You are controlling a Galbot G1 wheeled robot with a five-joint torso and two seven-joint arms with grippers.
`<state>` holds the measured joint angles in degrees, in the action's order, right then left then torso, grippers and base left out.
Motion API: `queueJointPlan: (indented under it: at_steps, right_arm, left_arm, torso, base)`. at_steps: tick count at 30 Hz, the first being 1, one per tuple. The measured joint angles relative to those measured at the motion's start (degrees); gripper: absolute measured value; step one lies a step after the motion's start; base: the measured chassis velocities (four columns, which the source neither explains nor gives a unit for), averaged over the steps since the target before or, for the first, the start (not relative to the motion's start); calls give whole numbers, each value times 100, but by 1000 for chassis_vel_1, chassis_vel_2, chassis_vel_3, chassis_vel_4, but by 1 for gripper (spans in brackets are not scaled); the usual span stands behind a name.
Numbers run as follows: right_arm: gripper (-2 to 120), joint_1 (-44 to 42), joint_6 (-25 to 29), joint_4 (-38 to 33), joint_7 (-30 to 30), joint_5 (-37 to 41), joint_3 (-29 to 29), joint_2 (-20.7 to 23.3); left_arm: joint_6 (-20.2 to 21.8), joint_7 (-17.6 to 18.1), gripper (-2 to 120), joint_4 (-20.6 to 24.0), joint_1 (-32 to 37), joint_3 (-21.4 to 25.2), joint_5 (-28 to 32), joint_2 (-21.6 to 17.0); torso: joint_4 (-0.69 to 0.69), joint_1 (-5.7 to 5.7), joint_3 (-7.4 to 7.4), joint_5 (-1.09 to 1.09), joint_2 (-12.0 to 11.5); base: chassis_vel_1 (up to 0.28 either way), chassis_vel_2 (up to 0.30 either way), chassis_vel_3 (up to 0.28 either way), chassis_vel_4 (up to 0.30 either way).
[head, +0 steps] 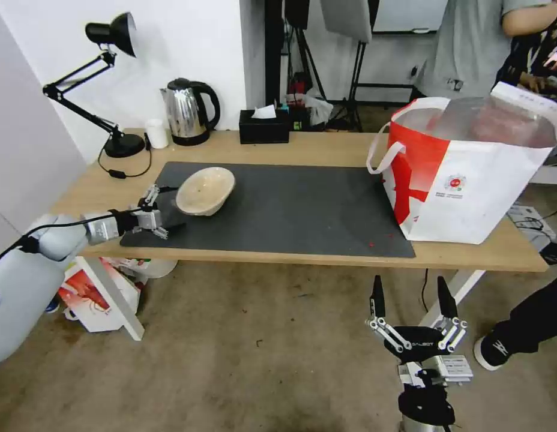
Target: Pick up the trash from the table and place it into the takeout bag.
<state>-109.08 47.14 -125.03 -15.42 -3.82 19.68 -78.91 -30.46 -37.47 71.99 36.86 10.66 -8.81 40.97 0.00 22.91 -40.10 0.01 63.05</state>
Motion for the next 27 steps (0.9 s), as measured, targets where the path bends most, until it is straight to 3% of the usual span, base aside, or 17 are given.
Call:
queueJointPlan:
  at_steps: [11, 14, 27]
  right_arm:
    - [100, 0, 0, 0, 0, 0, 0, 0]
    - [100, 0, 0, 0, 0, 0, 0, 0]
    - [100, 0, 0, 0, 0, 0, 0, 0]
  left_arm:
    - [5, -199, 67, -48, 23, 87, -40, 4]
    - [18, -215, 50, -28, 45, 118, -50, -16]
    - [17, -215, 4, 139, 24, 180, -18, -168]
  torso:
    - [0, 0, 0, -1, -1]
    - [1, 1, -1, -2, -2]
    - [0, 1, -1, -2, -2]
  base:
    - [0, 0, 0, 0]
    - [0, 0, 0, 0]
    - [0, 0, 0, 0]
